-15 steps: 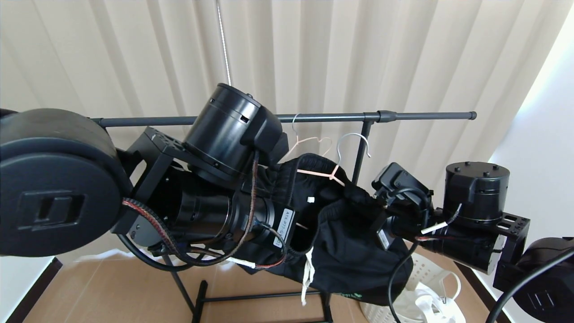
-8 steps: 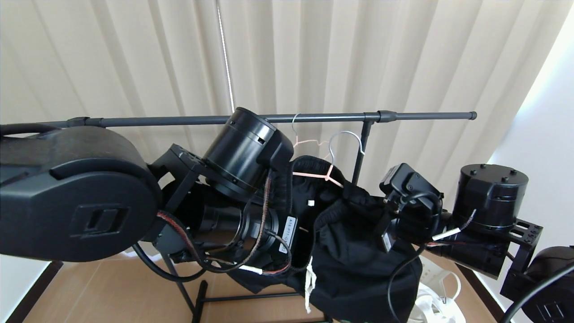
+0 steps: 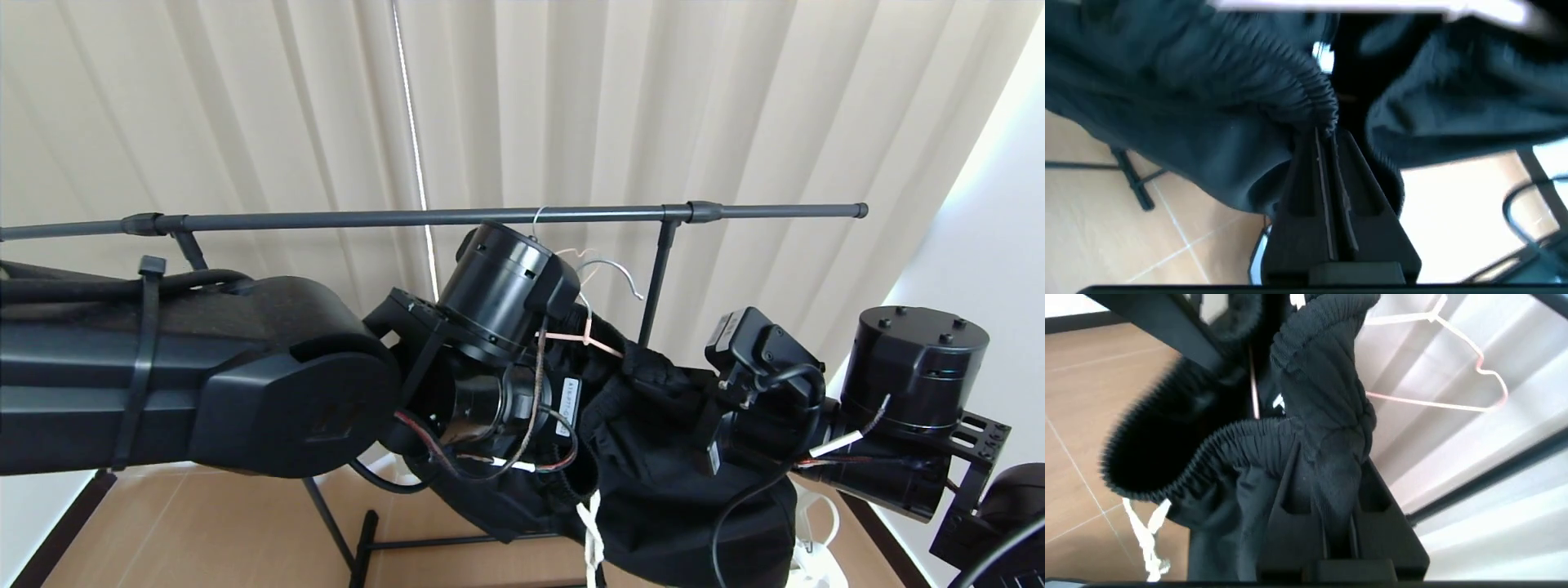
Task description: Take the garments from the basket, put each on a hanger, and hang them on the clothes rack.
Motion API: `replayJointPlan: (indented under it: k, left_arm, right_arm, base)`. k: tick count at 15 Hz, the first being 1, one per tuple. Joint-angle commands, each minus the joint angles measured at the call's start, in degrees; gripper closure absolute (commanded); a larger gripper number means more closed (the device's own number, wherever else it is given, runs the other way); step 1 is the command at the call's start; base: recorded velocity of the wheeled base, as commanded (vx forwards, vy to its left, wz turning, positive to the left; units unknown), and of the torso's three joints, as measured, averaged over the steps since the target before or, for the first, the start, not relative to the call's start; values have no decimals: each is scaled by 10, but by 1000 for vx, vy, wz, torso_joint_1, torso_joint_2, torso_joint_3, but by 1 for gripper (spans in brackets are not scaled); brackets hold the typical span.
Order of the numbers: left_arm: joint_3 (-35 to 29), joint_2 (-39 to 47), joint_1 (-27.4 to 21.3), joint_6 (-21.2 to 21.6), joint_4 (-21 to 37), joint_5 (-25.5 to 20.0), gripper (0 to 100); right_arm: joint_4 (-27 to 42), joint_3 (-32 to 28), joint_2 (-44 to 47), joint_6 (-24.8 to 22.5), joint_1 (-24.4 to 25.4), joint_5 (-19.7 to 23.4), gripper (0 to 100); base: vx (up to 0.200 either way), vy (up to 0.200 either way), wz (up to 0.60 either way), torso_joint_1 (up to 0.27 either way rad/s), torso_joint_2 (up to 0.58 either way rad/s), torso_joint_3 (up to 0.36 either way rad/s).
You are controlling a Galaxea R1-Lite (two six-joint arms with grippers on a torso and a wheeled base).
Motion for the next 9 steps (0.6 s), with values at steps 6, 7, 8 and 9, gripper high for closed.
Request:
replayJointPlan:
  k: [6,7,8,9]
  left_arm:
    - [2,16,-10,1,-15,0,100]
    - [1,23,-10,0,-27,1,100]
    - [2,24,-10,1,-38,4,100]
    - [-1,24,-11,3,-41,7,100]
  right_arm:
    - [-19,4,-6,7,3,4,100]
    - [-23,5,-7,15,10,4,100]
    - [-25,5,-7,16,12,3,100]
    - [-25,7,-8,16,13,4,100]
  base:
    - [0,0,0,0,0,0]
    - [0,0,0,0,0,0]
    - [0,0,0,0,0,0]
    - [0,0,0,0,0,0]
